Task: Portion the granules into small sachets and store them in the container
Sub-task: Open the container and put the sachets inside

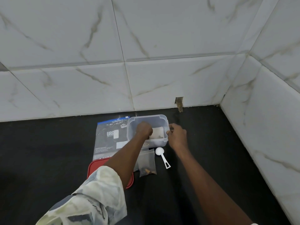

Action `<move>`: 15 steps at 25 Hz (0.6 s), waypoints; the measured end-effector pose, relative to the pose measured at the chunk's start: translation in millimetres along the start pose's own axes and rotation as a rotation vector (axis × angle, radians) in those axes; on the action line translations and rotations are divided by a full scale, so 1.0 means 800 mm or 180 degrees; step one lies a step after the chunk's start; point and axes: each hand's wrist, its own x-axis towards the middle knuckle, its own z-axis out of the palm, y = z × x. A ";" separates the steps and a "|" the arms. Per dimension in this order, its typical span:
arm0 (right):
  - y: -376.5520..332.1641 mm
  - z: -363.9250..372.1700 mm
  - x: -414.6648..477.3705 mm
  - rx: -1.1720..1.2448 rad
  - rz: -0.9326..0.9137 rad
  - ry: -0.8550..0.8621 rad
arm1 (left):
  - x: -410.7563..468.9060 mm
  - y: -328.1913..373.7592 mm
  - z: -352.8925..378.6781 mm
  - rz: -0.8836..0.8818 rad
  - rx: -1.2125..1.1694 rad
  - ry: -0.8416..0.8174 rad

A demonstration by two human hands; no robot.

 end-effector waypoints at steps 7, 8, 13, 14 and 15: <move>0.024 0.013 -0.064 0.0315 -0.0310 0.0995 | -0.092 -0.050 -0.067 0.0122 -0.1956 0.1270; 0.031 0.023 -0.082 0.0240 -0.0324 0.0738 | -0.114 -0.073 -0.065 0.0057 -0.2124 0.1393; 0.041 0.077 -0.111 0.0171 -0.0328 -0.0419 | -0.158 -0.168 -0.008 -0.0298 -0.2156 0.0982; 0.038 0.081 -0.108 0.0149 -0.0318 -0.0401 | -0.158 -0.172 -0.002 -0.0226 -0.2040 0.1034; 0.037 0.083 -0.106 0.0105 -0.0310 -0.0396 | -0.158 -0.173 0.000 -0.0062 -0.1825 0.1141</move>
